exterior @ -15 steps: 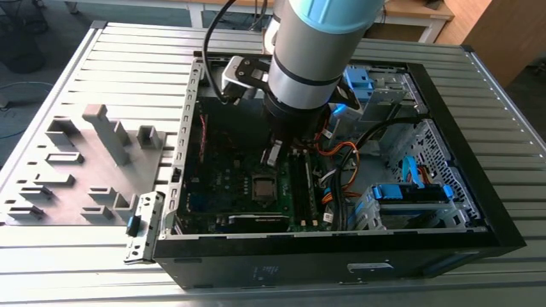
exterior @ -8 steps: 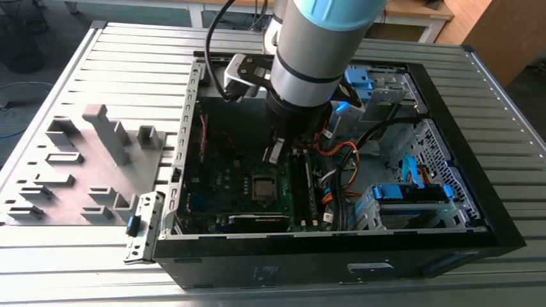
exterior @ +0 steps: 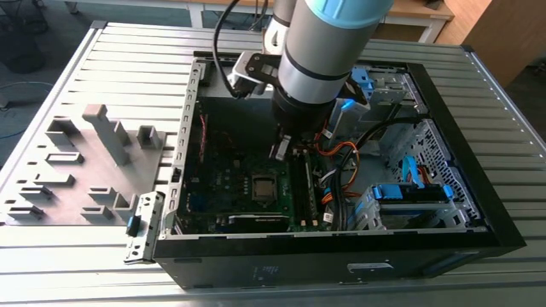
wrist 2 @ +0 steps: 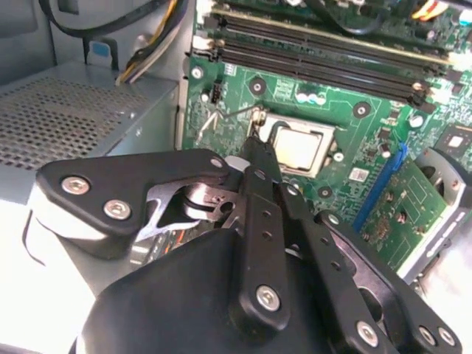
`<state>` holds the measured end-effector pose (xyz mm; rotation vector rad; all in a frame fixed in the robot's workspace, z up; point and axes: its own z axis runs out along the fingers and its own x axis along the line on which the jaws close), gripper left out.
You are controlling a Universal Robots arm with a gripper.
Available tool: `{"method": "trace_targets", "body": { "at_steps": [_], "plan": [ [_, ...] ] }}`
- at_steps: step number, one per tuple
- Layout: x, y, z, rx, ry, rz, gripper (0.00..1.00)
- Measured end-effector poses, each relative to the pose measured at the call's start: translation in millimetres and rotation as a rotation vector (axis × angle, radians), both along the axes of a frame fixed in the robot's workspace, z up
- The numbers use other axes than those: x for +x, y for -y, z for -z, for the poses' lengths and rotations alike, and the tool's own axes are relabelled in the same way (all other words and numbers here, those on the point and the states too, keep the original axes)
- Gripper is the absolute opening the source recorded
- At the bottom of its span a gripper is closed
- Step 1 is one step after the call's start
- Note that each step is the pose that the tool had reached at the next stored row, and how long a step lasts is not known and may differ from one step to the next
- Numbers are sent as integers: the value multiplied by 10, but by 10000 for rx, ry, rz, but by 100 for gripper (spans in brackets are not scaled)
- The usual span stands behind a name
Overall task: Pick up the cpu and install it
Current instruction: 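Install the first cpu locking lever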
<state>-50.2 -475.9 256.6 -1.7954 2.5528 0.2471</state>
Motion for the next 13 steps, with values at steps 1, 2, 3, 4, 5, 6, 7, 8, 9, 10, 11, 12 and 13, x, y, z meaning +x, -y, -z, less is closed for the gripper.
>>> {"method": "trace_targets", "body": {
  "at_steps": [1,2,3,4,5,6,7,8,9,10,11,12,13],
  "plan": [
    [14,-7,0,6,1,-1,11],
    [25,-13,0,19,3,0,11],
    [33,-19,0,47,9,-1,11],
    [39,-22,0,93,19,-3,11],
    [44,-24,1,155,32,-9,11],
    [47,-26,1,227,47,-18,11],
    [50,-27,1,311,64,-31,11],
    [52,-28,1,386,79,-44,11],
    [55,-29,0,445,92,-55,11],
    [59,-33,0,485,100,-63,11],
    [64,-38,1,525,108,-71,11],
    [68,-40,1,571,116,-77,11],
    [70,-43,1,644,127,-83,11]
  ]
}}
